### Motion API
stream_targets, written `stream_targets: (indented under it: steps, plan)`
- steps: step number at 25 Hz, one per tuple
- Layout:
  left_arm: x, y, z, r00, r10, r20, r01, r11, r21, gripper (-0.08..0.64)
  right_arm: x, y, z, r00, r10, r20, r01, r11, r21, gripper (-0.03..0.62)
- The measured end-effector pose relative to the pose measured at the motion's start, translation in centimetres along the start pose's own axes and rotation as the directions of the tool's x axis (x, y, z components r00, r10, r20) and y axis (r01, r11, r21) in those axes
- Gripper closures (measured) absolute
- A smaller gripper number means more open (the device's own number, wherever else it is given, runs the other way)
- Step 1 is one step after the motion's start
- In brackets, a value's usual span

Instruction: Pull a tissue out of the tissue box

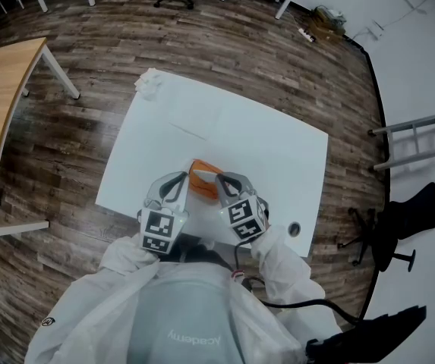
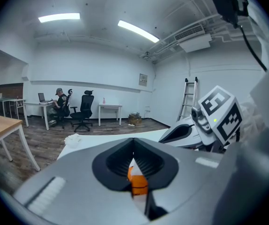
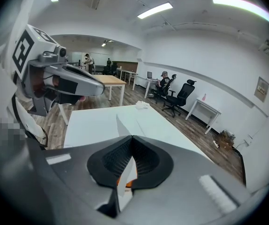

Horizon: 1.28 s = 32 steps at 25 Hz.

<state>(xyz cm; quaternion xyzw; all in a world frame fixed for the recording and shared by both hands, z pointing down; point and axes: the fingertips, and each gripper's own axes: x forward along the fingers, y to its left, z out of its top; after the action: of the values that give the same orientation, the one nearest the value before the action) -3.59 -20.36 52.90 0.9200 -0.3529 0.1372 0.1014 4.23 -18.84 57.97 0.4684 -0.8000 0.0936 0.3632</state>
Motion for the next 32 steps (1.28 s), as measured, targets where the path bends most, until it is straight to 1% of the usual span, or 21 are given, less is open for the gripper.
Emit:
stream_targets:
  steps: [13,17,23,29,32]
  plan:
    - [0.0,-0.3,0.2,1.0,-0.009,0.006,0.009,1.0,0.007,0.56,-1.4,-0.5,0.9,0.999,-0.03,0.033,0.029,0.999,0.014,0.592]
    - [0.5,-0.4,-0.2,1.0,-0.015,-0.009,0.015,1.0,0.01,0.56,-1.7,-0.8,0.9,0.999,-0.037,0.038,0.036,0.999,0.021,0.592]
    - [1.9,0.3,-4.1,0.996,0.007,-0.091,-0.005,1.0,0.026,0.56,-2.0,-0.8,0.9,0.999,-0.034,0.039,0.032,0.999,0.029,0.592]
    - [3.7,-0.7,-8.2,0.987,-0.035,-0.156,0.041,0.999,0.034,0.56,-2.3,-1.0,0.9,0.999,-0.034,0.039,0.032,0.999,0.031,0.592]
    - [4.7,-0.9,-10.3,0.982,-0.045,-0.183,0.052,0.998,0.036,0.56,-2.3,-1.0,1.0,0.999,-0.032,0.039,0.031,0.999,0.034,0.592]
